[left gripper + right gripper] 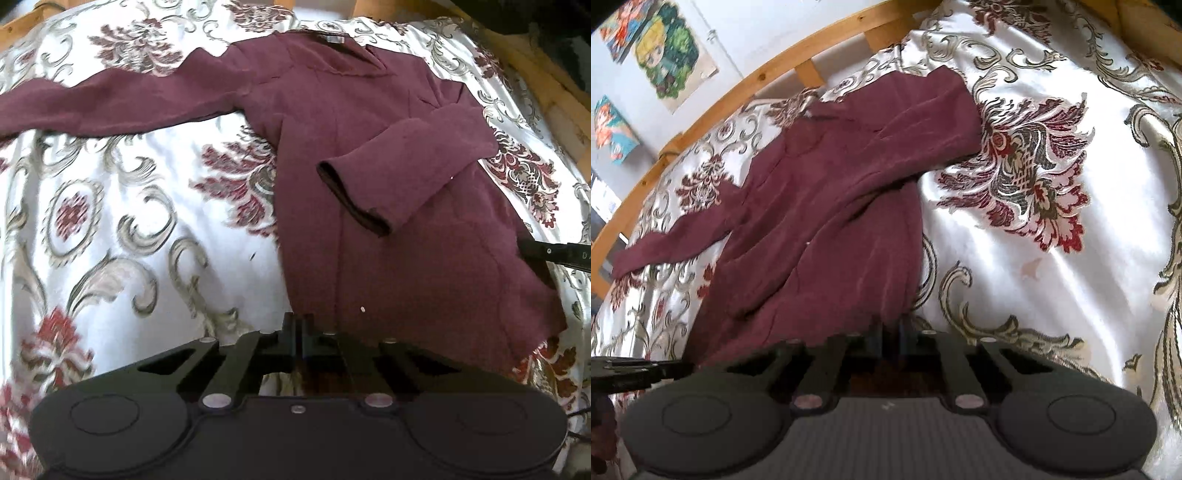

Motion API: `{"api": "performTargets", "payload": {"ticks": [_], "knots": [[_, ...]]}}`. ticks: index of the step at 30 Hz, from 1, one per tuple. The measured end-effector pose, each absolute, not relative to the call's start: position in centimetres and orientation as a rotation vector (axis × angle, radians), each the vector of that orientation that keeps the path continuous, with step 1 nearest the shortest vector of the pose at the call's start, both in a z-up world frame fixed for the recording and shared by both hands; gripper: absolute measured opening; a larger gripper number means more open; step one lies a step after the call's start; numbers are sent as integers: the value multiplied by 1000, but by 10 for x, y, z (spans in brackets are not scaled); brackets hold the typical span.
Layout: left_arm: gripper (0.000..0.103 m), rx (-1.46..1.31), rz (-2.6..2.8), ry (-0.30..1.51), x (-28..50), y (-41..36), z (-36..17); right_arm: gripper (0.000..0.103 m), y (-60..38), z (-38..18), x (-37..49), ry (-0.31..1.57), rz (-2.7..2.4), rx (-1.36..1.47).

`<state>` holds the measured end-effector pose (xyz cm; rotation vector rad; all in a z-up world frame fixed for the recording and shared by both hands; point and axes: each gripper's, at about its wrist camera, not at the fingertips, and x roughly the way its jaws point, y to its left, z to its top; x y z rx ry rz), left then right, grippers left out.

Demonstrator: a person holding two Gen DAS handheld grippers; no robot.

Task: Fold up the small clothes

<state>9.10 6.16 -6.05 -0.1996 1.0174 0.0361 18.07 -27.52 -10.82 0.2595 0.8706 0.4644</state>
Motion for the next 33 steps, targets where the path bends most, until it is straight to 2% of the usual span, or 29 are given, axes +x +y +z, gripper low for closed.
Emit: {"api": "performTargets", "payload": {"ticks": [4, 5, 7, 9, 11, 13, 15, 17, 19, 20, 22, 25, 29, 33], "knots": [[1, -245, 33, 1026, 78, 69, -62, 10, -273, -100, 176, 850, 479, 231], [3, -250, 28, 1030, 79, 70, -64, 14, -272, -101, 177, 855, 478, 225], [13, -268, 31, 1024, 81, 73, -63, 22, -270, -103, 179, 856, 468, 211], [29, -275, 72, 997, 81, 78, -59, 28, -269, -101, 179, 840, 467, 200], [41, -269, 97, 970, 81, 84, -54, 43, -270, -98, 178, 812, 466, 193], [54, -257, 131, 944, 82, 92, -48, 50, -270, -95, 177, 782, 454, 175], [73, -239, 191, 914, 84, 103, -42, 59, -269, -94, 177, 756, 446, 164], [79, -230, 267, 876, 85, 120, -34, 75, -268, -93, 177, 719, 447, 171], [85, -224, 351, 841, 88, 142, -25, 84, -266, -93, 177, 678, 457, 177], [90, -219, 391, 819, 89, 154, -20, 91, -266, -93, 177, 657, 463, 180], [101, -193, 493, 761, 92, 176, -11, 97, -263, -95, 179, 602, 479, 189], [102, -159, 636, 675, 98, 212, 3, 102, -258, -100, 184, 546, 497, 214], [102, -191, 742, 597, 109, 263, 18, 103, -248, -97, 198, 445, 482, 225], [102, -265, 785, 533, 121, 302, 25, 103, -229, -90, 212, 442, 449, 283]]}}
